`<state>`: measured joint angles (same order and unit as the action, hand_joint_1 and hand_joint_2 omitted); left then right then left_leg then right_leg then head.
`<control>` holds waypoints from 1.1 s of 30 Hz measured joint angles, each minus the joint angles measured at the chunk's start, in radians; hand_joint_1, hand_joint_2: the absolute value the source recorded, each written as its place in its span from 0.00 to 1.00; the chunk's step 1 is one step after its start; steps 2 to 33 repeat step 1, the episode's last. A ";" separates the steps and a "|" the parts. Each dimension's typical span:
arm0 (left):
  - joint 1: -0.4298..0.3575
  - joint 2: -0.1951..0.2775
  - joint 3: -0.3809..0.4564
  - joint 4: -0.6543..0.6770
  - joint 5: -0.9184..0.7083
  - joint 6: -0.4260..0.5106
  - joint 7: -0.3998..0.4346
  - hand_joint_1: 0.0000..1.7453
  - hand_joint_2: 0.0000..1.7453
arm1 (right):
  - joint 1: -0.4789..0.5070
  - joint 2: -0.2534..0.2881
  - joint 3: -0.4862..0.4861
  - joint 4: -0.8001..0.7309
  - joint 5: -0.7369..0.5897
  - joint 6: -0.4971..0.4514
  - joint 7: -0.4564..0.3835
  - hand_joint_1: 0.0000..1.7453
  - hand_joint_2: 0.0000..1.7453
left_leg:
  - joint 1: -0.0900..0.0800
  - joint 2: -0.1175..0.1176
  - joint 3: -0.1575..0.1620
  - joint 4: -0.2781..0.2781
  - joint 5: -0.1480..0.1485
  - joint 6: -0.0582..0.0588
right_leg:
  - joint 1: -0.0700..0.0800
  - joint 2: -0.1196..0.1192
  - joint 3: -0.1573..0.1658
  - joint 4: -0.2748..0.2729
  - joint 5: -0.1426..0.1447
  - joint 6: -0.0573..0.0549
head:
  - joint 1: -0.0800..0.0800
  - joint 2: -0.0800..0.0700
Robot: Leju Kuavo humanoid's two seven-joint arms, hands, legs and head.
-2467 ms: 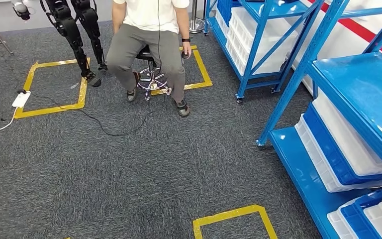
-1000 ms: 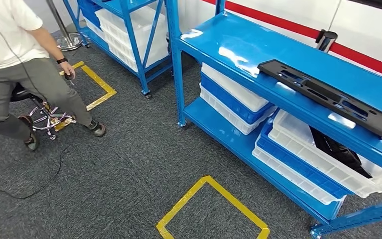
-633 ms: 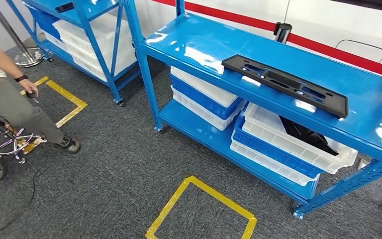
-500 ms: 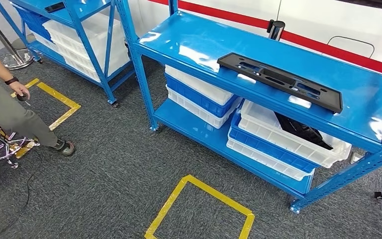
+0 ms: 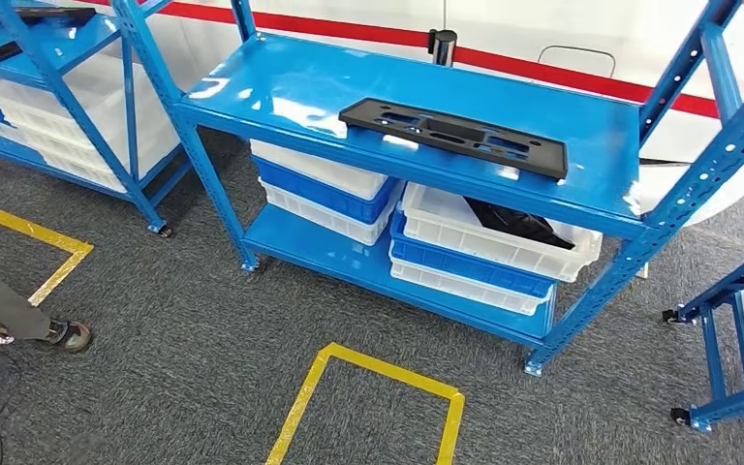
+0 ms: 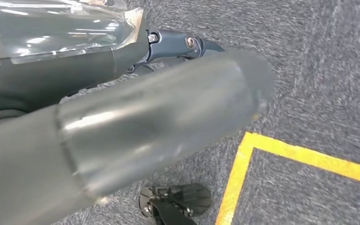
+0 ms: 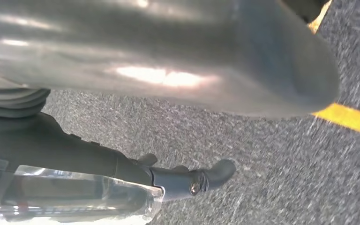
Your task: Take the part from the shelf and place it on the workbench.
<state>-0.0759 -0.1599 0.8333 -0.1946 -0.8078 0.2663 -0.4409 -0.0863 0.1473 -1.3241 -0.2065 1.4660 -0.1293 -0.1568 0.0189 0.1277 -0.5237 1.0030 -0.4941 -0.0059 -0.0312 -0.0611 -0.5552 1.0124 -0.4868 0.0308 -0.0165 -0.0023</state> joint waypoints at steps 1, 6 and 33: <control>-0.001 0.000 0.000 0.000 0.000 0.000 0.000 0.00 0.00 | 0.001 0.000 0.000 0.000 0.000 0.000 0.000 0.00 0.00 | 0.002 0.002 0.002 0.000 -0.001 -0.003 | -0.001 0.007 0.000 0.000 0.001 -0.004 | 0.000 0.000; -0.001 0.000 0.000 0.000 0.000 0.000 0.000 0.00 0.00 | 0.001 0.000 0.000 0.000 0.000 0.000 0.000 0.00 0.00 | 0.002 0.002 0.002 0.000 -0.001 -0.003 | -0.001 0.007 0.000 0.000 0.001 -0.004 | 0.000 0.000; -0.001 0.000 0.000 0.000 0.000 0.000 0.000 0.00 0.00 | 0.001 0.000 0.000 0.000 0.000 0.000 0.000 0.00 0.00 | 0.002 0.002 0.002 0.000 -0.001 -0.003 | -0.001 0.007 0.000 0.000 0.001 -0.004 | 0.000 0.000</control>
